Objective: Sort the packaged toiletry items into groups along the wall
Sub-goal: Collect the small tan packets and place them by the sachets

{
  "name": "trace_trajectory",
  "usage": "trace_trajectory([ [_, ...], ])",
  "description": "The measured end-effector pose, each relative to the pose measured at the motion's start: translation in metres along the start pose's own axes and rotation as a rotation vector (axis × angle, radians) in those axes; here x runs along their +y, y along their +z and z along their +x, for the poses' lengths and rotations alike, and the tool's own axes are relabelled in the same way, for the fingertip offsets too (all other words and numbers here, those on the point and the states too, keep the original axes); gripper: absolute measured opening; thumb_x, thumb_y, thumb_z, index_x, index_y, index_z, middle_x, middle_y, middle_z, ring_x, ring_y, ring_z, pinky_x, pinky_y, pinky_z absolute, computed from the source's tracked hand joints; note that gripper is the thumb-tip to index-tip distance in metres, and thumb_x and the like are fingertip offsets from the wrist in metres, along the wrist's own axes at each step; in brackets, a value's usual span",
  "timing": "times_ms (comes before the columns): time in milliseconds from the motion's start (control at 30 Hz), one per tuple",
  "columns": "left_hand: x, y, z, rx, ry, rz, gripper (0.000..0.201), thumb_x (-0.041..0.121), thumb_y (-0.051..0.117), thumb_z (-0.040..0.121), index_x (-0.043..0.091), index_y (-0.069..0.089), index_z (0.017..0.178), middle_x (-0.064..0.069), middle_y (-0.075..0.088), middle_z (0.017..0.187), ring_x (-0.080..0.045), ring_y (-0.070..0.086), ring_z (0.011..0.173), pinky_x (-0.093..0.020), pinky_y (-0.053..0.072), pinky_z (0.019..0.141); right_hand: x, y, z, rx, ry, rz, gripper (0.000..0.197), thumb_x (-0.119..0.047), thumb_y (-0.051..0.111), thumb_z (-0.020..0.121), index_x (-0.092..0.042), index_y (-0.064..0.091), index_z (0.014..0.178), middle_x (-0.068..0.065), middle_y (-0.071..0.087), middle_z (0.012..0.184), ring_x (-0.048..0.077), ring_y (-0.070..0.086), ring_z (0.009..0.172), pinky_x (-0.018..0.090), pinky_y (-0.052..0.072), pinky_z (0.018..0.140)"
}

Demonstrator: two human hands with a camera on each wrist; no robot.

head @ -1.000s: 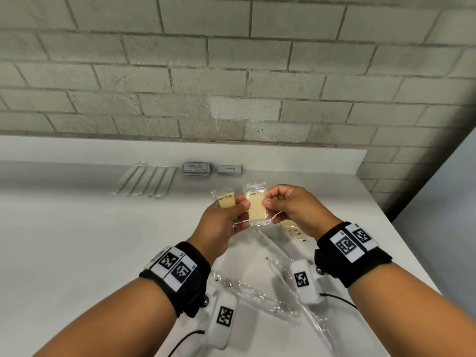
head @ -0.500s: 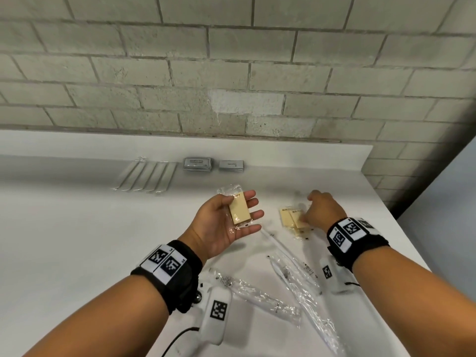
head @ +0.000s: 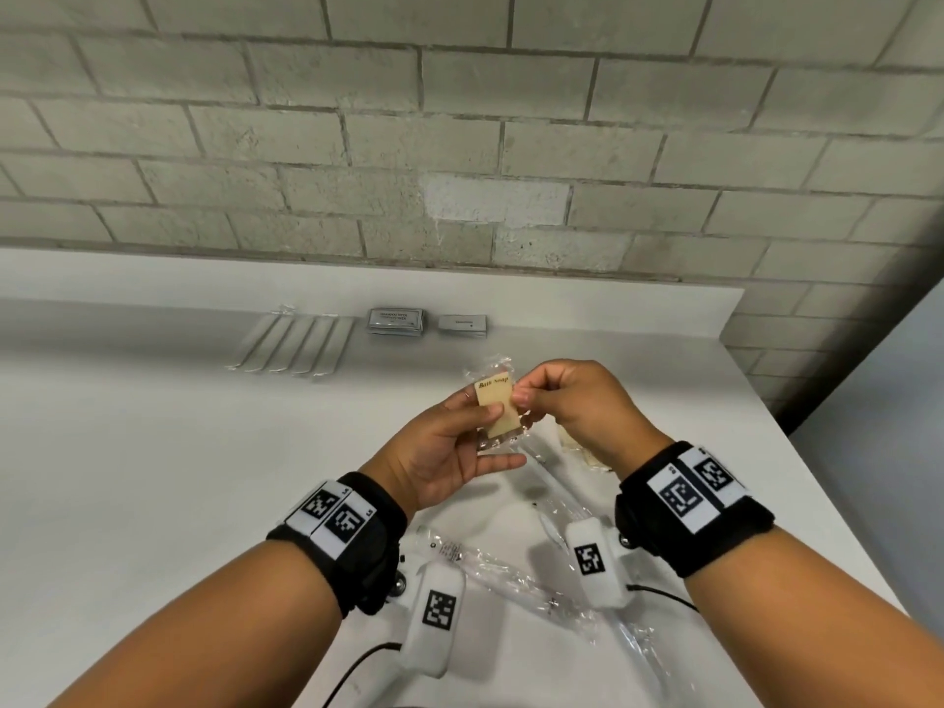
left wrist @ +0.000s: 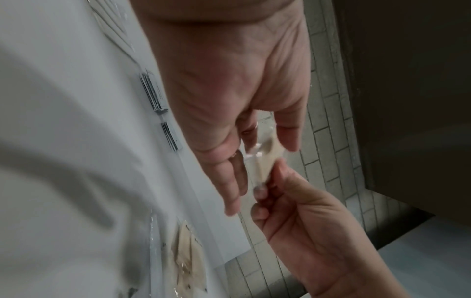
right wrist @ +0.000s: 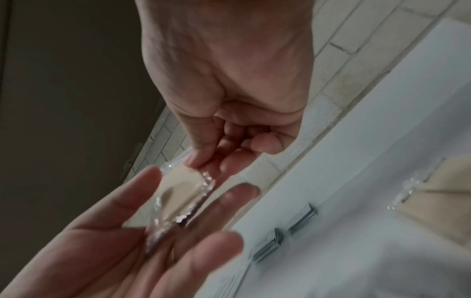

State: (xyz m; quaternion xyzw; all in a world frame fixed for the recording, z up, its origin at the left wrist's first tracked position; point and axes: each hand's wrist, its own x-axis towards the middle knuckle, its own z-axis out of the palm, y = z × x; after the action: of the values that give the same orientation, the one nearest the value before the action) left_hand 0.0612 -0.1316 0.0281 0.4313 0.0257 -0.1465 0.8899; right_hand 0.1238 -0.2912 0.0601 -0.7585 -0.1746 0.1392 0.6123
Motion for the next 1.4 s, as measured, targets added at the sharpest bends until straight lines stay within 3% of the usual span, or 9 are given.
trace_trajectory([
  [133, 0.005, -0.003, -0.002, 0.1, 0.058, -0.032, 0.039, 0.028, 0.055, 0.088, 0.011, 0.058, 0.123, -0.012, 0.064, 0.111, -0.025, 0.064, 0.095, -0.037, 0.055, 0.084, -0.006, -0.014, 0.002, 0.004, -0.014, -0.029, 0.006, -0.008, 0.07, 0.082, -0.011, 0.071, 0.078, -0.001, 0.07, 0.067, 0.006, 0.056, 0.056, 0.015, 0.04, 0.051],
  [333, 0.0, 0.003, 0.006, 0.225, 0.114, 0.29, 0.021, 0.005, 0.062, 0.088, 0.004, 0.062, 0.109, -0.014, 0.063, 0.097, -0.018, 0.063, 0.076, -0.021, 0.058, 0.064, -0.003, -0.022, 0.004, -0.005, 0.035, -0.032, 0.003, -0.006, 0.07, 0.083, -0.009, 0.069, 0.082, -0.001, 0.068, 0.064, 0.011, 0.059, 0.058, 0.022, 0.043, 0.053],
  [467, -0.006, 0.012, 0.018, 0.301, 0.107, 0.342, 0.025, 0.006, 0.065, 0.087, 0.004, 0.059, 0.111, -0.014, 0.064, 0.093, -0.018, 0.064, 0.074, -0.023, 0.058, 0.066, 0.004, -0.03, 0.007, -0.03, 0.127, 0.0, 0.016, 0.0, 0.072, 0.079, -0.009, 0.063, 0.088, -0.001, 0.064, 0.063, 0.011, 0.06, 0.054, 0.024, 0.049, 0.049],
  [667, -0.013, 0.022, 0.05, 0.364, -0.022, 0.464, 0.005, 0.015, 0.058, 0.093, 0.015, 0.061, 0.097, -0.005, 0.062, 0.099, -0.02, 0.065, 0.087, -0.029, 0.055, 0.08, 0.051, -0.071, 0.029, 0.294, 0.418, -0.076, 0.021, 0.004, 0.072, 0.078, -0.009, 0.055, 0.078, 0.009, 0.059, 0.069, 0.016, 0.058, 0.045, 0.027, 0.054, 0.044],
  [833, -0.024, 0.026, 0.083, 0.354, -0.199, 0.591, 0.024, 0.026, 0.058, 0.094, 0.007, 0.055, 0.108, -0.006, 0.055, 0.094, -0.02, 0.057, 0.084, -0.033, 0.052, 0.088, 0.084, -0.074, 0.037, 0.307, 0.603, -0.62, 0.034, -0.04, 0.066, 0.083, -0.006, 0.065, 0.085, 0.011, 0.068, 0.092, 0.027, 0.066, 0.088, 0.028, 0.049, 0.066],
  [933, -0.028, 0.031, 0.102, 0.368, -0.285, 0.643, 0.028, 0.032, 0.057, 0.094, 0.006, 0.055, 0.101, -0.009, 0.052, 0.089, -0.018, 0.053, 0.07, -0.03, 0.052, 0.073, 0.09, -0.078, 0.038, 0.38, 0.723, -0.541, 0.058, -0.054, 0.067, 0.077, -0.003, 0.064, 0.105, 0.014, 0.067, 0.108, 0.031, 0.064, 0.1, 0.03, 0.05, 0.076],
  [1033, -0.036, 0.041, 0.116, 0.312, -0.347, 0.582, 0.027, 0.03, 0.052, 0.096, 0.009, 0.052, 0.079, -0.014, 0.048, 0.079, -0.019, 0.043, 0.06, -0.027, 0.036, 0.056, 0.095, -0.071, 0.046, 0.314, 0.723, -0.456, 0.041, -0.041, 0.07, 0.08, -0.004, 0.066, 0.096, 0.012, 0.07, 0.104, 0.028, 0.067, 0.096, 0.035, 0.052, 0.084],
  [1267, -0.045, 0.042, 0.117, 0.218, -0.451, 0.456, 0.015, 0.016, 0.035, 0.094, 0.01, 0.049, 0.096, -0.012, 0.052, 0.093, -0.023, 0.047, 0.074, -0.032, 0.043, 0.067, 0.095, -0.054, 0.052, 0.157, 0.734, -0.512, 0.019, -0.022, 0.067, 0.084, -0.01, 0.06, 0.071, 0.01, 0.064, 0.085, 0.028, 0.065, 0.09, 0.03, 0.046, 0.071],
  [1400, -0.038, 0.029, 0.109, 0.185, -0.474, 0.62, 0.014, 0.005, 0.039, 0.091, 0.007, 0.052, 0.096, -0.013, 0.056, 0.098, -0.026, 0.051, 0.089, -0.03, 0.045, 0.069, 0.094, -0.042, 0.052, 0.159, 0.774, -0.673, 0.056, -0.041, 0.072, 0.071, -0.014, 0.054, 0.117, 0.013, 0.054, 0.117, 0.031, 0.053, 0.113, 0.037, 0.051, 0.088],
])
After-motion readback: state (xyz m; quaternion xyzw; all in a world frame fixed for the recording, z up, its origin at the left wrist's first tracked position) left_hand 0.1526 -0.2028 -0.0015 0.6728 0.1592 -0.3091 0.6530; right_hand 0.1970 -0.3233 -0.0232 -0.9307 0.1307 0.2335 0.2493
